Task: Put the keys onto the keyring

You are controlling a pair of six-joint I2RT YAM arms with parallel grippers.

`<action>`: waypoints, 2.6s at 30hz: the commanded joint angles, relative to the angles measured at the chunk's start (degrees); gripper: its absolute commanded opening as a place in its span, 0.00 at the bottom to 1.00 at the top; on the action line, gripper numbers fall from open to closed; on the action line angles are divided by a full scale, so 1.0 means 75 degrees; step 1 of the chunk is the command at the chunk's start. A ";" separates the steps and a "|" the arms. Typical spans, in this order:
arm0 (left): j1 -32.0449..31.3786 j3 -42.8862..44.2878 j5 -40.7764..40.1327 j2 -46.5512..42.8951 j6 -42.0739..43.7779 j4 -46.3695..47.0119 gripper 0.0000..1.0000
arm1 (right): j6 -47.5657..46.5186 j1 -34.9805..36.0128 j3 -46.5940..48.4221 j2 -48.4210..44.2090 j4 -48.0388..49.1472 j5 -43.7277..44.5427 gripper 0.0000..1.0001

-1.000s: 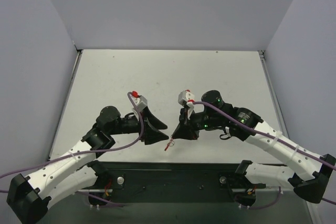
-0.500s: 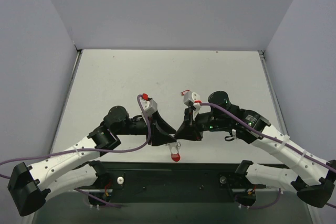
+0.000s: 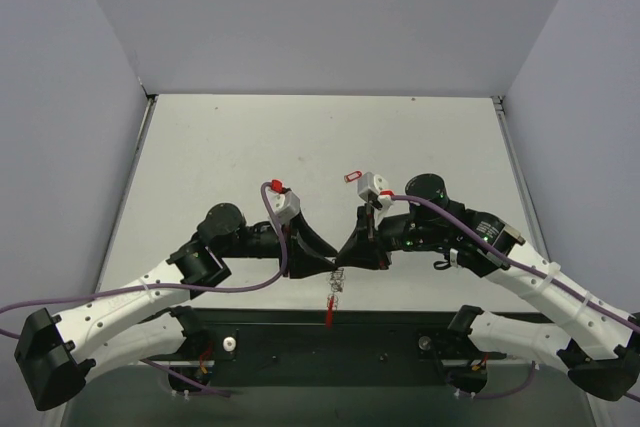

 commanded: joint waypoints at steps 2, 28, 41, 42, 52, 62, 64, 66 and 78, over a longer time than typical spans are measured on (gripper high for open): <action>-0.0140 0.0355 0.0091 0.0006 0.0118 0.0644 0.46 | 0.0096 -0.0054 0.0202 -0.0083 0.0522 -0.0401 0.00; -0.0316 -0.0500 -0.0810 -0.0603 -0.0620 0.2823 0.00 | 0.0952 -0.0183 -0.0723 -0.1348 0.1928 0.1861 0.75; -0.0328 -0.0548 -0.1480 -0.0885 -0.0538 0.2589 0.00 | 0.1092 -0.0183 -0.0735 -0.1114 0.1951 0.0877 0.62; -0.0339 -0.0536 -0.1445 -0.0873 -0.0550 0.2601 0.00 | 0.1069 -0.0183 -0.0735 -0.1114 0.1963 0.0876 0.59; -0.0398 -0.0126 -0.1397 -0.0756 -0.0106 0.1700 0.00 | 0.1104 -0.0183 -0.0712 -0.0856 0.2092 0.0607 0.51; -0.0550 0.0273 -0.1514 -0.0697 0.0329 0.0797 0.00 | 0.1081 -0.0182 -0.0595 -0.0552 0.2069 0.0408 0.42; -0.0562 0.0273 -0.1526 -0.0721 0.0329 0.0797 0.00 | 0.1069 -0.0171 -0.0595 -0.0493 0.2057 0.0396 0.28; -0.0573 0.0284 -0.1515 -0.0732 0.0329 0.0750 0.00 | 0.1116 -0.0171 -0.0571 -0.0470 0.2034 0.0419 0.07; -0.0597 0.0203 -0.2100 -0.1504 0.0598 -0.0304 0.60 | 0.0999 -0.0194 -0.0571 -0.0809 0.2022 0.0701 0.00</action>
